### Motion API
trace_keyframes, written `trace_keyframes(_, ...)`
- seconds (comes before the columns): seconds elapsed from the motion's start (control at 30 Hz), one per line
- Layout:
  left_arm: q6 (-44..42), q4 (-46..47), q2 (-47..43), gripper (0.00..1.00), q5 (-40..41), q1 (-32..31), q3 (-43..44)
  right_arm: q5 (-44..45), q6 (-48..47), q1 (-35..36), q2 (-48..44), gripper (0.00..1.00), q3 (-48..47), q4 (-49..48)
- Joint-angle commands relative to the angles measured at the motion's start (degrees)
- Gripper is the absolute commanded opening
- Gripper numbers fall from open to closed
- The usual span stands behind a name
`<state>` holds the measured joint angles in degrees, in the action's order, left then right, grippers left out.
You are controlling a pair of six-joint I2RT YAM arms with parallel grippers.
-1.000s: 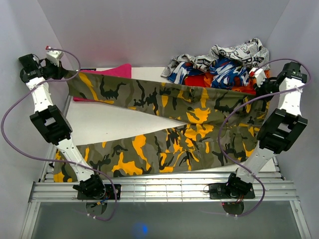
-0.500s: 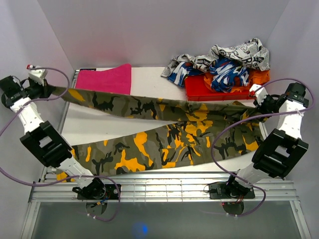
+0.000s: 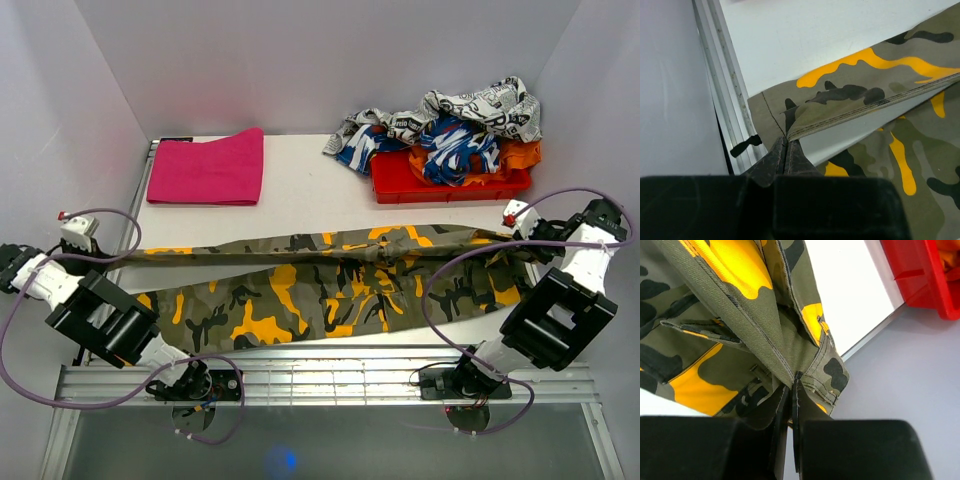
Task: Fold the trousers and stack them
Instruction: Fold the trousers
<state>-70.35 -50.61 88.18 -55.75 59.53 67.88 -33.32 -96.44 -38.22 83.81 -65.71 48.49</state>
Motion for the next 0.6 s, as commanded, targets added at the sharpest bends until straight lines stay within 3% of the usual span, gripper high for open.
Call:
trace_keyframes(0.0, -8.8, -0.6, -2.8, 0.00, 1.2, 4.4, 1.4, 4.2, -4.8, -3.4, -1.8, 0.08, -0.8, -3.6)
trace_keyframes(0.27, -10.2, -7.3, -4.0, 0.00, -1.5, 5.0, 8.3, 0.6, -5.5, -4.3, -1.5, 0.08, -4.9, 0.5)
trace_keyframes(0.43, -25.5, -21.1, -5.4, 0.00, 2.3, 9.4, 8.9, 1.4, -13.8, -6.3, -4.1, 0.08, -1.3, 2.6)
trace_keyframes(0.57, -39.9, -28.2, -5.7, 0.00, 9.7, 18.5, 3.3, 4.2, -20.6, -7.9, -5.8, 0.08, 4.2, 4.6)
